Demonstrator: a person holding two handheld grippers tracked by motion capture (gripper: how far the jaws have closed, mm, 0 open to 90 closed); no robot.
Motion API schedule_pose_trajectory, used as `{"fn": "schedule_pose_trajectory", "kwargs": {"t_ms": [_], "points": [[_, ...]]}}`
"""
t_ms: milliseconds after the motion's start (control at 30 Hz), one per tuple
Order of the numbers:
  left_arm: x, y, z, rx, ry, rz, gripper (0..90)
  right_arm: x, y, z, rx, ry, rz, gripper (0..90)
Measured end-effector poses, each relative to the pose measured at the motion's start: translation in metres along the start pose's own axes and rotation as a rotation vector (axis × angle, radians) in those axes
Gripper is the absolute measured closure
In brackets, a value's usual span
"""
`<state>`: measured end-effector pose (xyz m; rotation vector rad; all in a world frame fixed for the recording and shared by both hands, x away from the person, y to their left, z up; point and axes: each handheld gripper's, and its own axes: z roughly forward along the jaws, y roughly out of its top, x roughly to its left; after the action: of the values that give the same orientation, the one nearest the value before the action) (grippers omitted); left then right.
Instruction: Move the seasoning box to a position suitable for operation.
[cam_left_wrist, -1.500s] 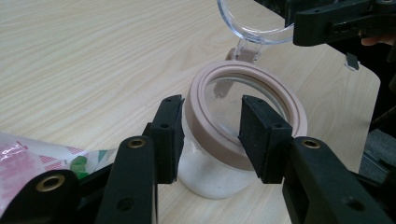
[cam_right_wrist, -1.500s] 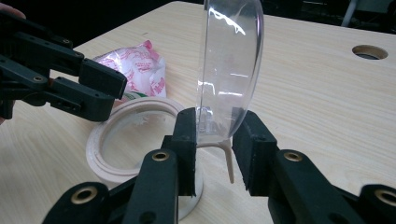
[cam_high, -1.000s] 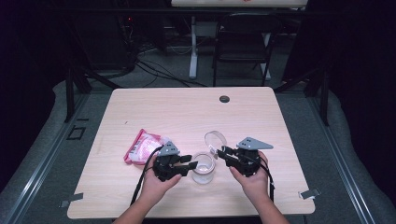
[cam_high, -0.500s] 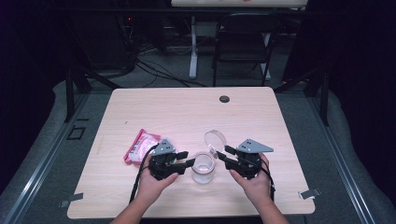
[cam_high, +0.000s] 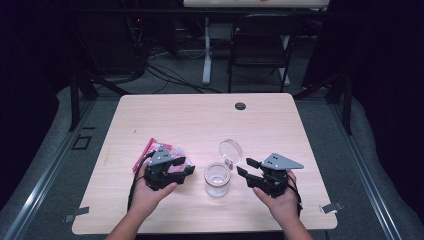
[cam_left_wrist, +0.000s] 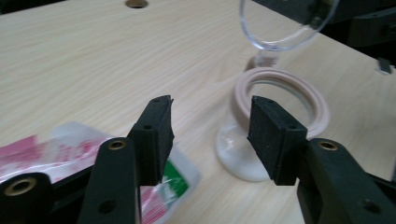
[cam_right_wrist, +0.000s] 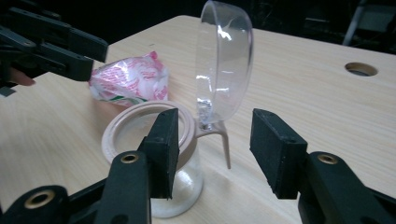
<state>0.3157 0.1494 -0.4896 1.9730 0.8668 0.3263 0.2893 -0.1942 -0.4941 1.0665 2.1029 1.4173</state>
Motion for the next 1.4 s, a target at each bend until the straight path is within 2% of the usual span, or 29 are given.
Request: {"fn": "schedule_pose_trajectory", "kwargs": {"t_ms": [67, 167, 233, 267, 300, 333, 433, 533, 633, 767, 800, 867, 1000, 1100, 1233, 1400], "points": [[0.005, -0.003, -0.005, 0.0, 0.018, -0.004, 46.6, 0.0, -0.002, 0.0, -0.009, 0.003, 0.008, 51.4], [0.01, -0.007, -0.011, 0.002, 0.042, 0.001, 44.2, 0.001, -0.003, 0.001, 0.027, 0.015, -0.011, 51.7], [0.012, -0.01, -0.015, 0.007, 0.068, 0.013, 43.7, 0.001, -0.004, 0.0, 0.028, 0.017, -0.013, 51.7], [0.014, -0.014, -0.019, 0.003, 0.098, 0.023, 42.5, 0.001, -0.005, 0.0, 0.019, 0.019, -0.01, 51.9], [0.014, -0.014, -0.019, 0.003, 0.098, 0.023, 41.8, 0.001, -0.005, 0.0, 0.019, 0.019, -0.01, 51.9], [0.016, -0.016, -0.02, -0.003, 0.116, 0.025, 41.8, 0.001, -0.006, 0.0, 0.016, 0.02, -0.013, 51.9], [0.021, -0.022, -0.025, -0.006, 0.15, 0.009, 39.7, 0.001, -0.007, -0.001, 0.013, 0.019, -0.014, 51.7], [0.025, -0.028, -0.029, 0.002, 0.146, -0.014, 39.6, 0.001, -0.009, -0.003, 0.008, 0.027, -0.017, 51.5], [0.027, -0.033, -0.033, 0.0, 0.148, -0.002, 39.7, 0.001, -0.011, -0.005, -0.002, 0.027, -0.009, 51.2], [0.031, -0.042, -0.039, 0.014, 0.136, -0.023, 41.7, -0.002, -0.015, -0.007, -0.004, 0.024, 0.007, 51.0], [0.033, -0.045, -0.039, 0.011, 0.138, -0.035, 41.8, -0.002, -0.016, -0.007, -0.005, 0.024, 0.014, 51.0], [0.036, -0.051, -0.039, 0.033, 0.164, -0.034, 42.6, -0.004, -0.019, -0.007, 0.005, 0.024, 0.019, 51.0], [0.037, -0.055, -0.04, 0.055, 0.207, -0.004, 42.4, -0.005, -0.023, -0.006, 0.012, 0.018, 0.021, 51.0], [0.036, -0.057, -0.039, 0.061, 0.204, 0.018, 40.3, -0.006, -0.024, -0.005, 0.011, 0.016, 0.023, 50.7], [0.035, -0.059, -0.033, 0.067, 0.202, 0.019, 38.0, -0.009, -0.026, -0.005, 0.017, 0.011, 0.031, 50.7], [0.035, -0.062, -0.026, 0.102, 0.21, 0.05, 36.0, -0.011, -0.026, -0.006, 0.016, 0.01, 0.035, 50.7]]}}
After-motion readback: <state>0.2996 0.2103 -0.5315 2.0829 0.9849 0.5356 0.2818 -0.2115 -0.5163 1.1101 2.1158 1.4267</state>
